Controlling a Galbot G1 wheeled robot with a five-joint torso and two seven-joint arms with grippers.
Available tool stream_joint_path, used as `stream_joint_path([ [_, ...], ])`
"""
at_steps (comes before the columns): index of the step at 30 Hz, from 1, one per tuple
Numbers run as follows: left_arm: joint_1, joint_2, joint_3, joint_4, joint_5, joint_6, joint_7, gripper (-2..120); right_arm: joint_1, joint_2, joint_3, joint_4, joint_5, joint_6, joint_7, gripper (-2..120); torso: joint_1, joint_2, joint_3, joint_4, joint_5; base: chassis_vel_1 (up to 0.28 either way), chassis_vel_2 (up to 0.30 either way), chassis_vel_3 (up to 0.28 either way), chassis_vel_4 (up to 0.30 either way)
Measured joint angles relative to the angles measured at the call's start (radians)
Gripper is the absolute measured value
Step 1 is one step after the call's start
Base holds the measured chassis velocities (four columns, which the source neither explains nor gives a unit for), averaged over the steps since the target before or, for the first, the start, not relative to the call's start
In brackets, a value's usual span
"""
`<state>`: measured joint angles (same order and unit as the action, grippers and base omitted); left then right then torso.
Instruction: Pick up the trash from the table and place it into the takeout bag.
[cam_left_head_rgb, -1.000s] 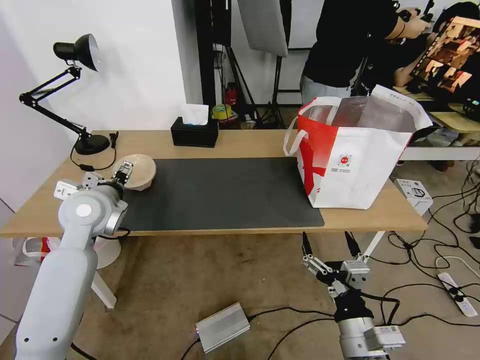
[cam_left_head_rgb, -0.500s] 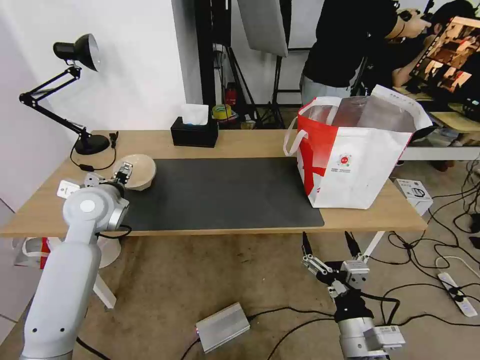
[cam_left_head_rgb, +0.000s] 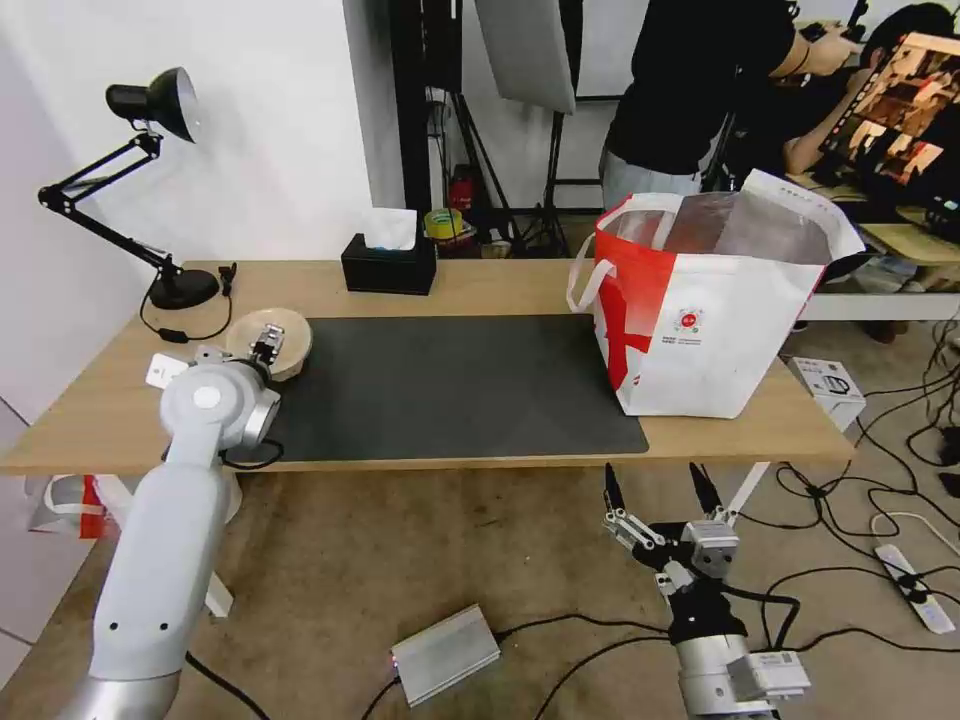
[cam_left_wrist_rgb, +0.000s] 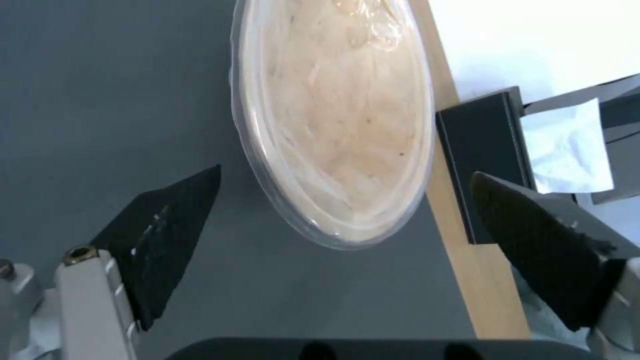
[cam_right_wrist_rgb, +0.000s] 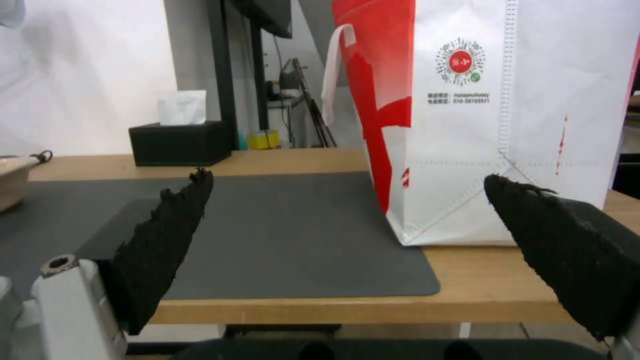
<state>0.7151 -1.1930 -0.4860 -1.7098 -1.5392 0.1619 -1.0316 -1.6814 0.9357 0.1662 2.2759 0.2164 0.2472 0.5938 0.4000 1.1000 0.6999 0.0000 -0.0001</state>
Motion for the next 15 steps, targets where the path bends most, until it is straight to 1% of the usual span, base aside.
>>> stream_joint_path([
  [15, -0.032, 0.002, 0.004, 0.033, 0.005, 0.0, 0.002, 100, 0.0, 0.0, 0.0, 0.0, 0.0, 0.0, 0.0, 100, 0.0, 0.0, 0.0, 0.0001, 0.0, 0.0, 0.0, 0.0, 0.0],
])
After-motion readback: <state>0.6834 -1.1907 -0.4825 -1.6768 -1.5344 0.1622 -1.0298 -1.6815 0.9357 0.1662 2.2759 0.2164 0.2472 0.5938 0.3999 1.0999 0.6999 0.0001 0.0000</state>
